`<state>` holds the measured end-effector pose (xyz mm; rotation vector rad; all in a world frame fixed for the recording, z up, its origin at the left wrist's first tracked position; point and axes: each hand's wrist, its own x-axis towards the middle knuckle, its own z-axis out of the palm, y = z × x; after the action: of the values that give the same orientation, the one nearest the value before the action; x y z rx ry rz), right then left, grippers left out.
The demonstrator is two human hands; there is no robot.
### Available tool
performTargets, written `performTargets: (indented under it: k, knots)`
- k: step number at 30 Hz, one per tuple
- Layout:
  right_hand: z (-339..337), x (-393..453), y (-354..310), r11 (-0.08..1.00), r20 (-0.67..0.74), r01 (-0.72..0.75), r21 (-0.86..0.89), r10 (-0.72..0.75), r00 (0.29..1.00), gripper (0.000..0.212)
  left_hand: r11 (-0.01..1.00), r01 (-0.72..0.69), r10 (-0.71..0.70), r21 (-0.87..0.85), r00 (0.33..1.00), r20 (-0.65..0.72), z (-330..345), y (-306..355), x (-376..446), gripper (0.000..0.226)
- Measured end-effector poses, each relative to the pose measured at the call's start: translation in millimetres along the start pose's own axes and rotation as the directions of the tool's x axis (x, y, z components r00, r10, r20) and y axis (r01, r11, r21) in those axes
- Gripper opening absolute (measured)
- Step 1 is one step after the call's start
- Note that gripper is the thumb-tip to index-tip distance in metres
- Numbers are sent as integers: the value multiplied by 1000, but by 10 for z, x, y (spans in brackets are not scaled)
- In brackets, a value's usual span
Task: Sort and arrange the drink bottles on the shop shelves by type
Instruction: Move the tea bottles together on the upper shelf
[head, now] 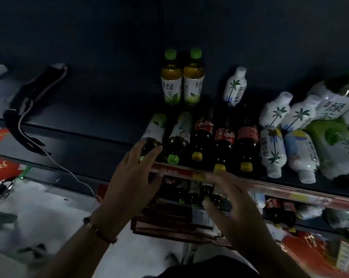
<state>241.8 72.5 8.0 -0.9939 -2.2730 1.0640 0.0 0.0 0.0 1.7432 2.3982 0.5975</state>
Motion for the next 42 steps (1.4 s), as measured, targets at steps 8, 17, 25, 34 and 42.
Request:
performTargets:
  k: [8, 17, 25, 34, 42]
  knots:
    - [508, 1047, -113, 923, 334, 128, -364, 1, 943, 77, 993, 66, -75, 96, 993, 94, 312, -308, 451, 85]
    - [739, 1351, -145, 867, 357, 109, -486, 83, 930, 53, 1000, 3, -3, -2, 993, 121, 268, -488, 561, 102]
    - [777, 1119, -113, 940, 70, 74, -334, -54, 996, 69, 956, -81, 113, -280, 989, 99, -342, -576, 674, 70]
    - [233, 1468, -832, 998, -166, -61, 24, 64, 984, 41, 871, -321, 302, -373, 947, -111, -863, -515, 1173, 34]
    - [-84, 2256, -711, 980, -170, -131, 149, 156, 973, 28, 764, -238, 342, -599, 937, 64, -786, -583, 1578, 26]
